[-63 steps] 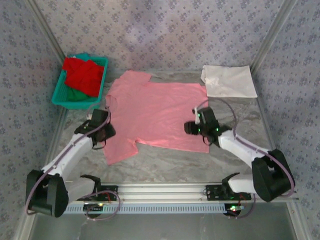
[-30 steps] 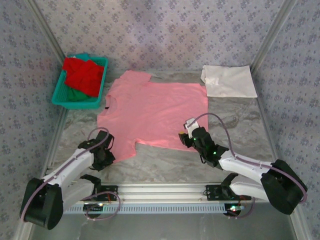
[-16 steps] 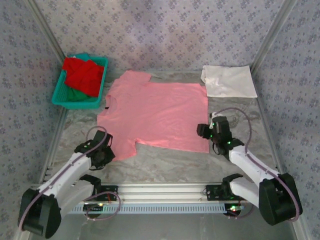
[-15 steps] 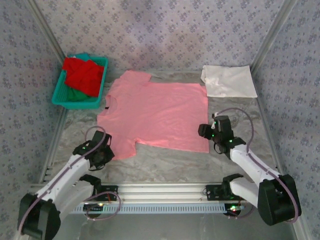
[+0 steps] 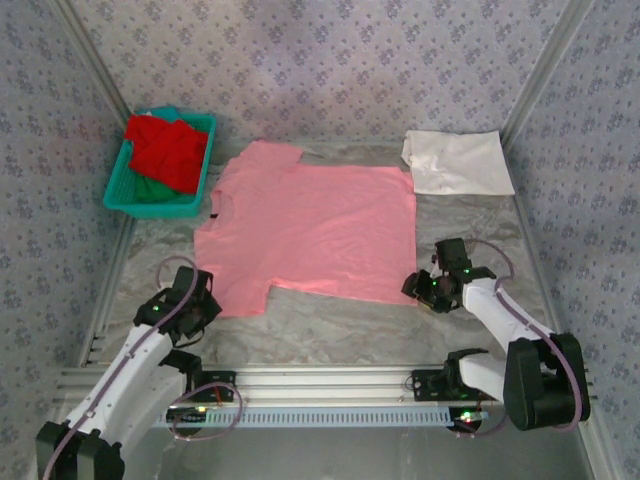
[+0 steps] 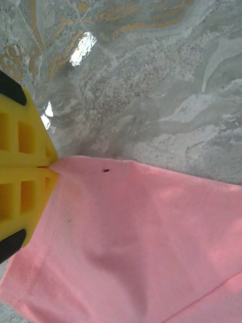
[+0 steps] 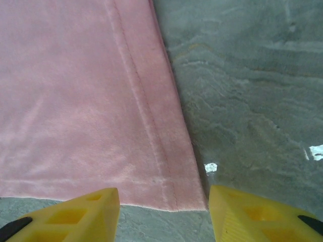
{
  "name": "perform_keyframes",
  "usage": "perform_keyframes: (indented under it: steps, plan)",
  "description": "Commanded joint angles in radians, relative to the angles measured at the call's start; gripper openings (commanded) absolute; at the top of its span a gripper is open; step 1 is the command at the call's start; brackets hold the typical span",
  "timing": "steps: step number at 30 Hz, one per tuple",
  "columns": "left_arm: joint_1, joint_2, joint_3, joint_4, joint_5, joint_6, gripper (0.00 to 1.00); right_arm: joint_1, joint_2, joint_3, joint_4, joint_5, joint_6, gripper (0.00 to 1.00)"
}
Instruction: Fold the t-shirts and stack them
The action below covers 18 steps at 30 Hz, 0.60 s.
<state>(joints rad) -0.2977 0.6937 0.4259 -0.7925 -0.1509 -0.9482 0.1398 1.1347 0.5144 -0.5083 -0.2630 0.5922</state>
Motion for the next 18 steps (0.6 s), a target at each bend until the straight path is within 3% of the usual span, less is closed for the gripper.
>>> perform_keyframes:
  steps: [1,18]
  plan:
    - [0.013,-0.016,-0.009,-0.037,-0.022,0.002,0.00,0.008,-0.011,0.012,-0.053,0.023,0.029,0.51]
    - [0.021,-0.081,-0.025,-0.012,0.024,-0.013,0.00,0.088,0.060,-0.016,0.032,0.066,0.090,0.36]
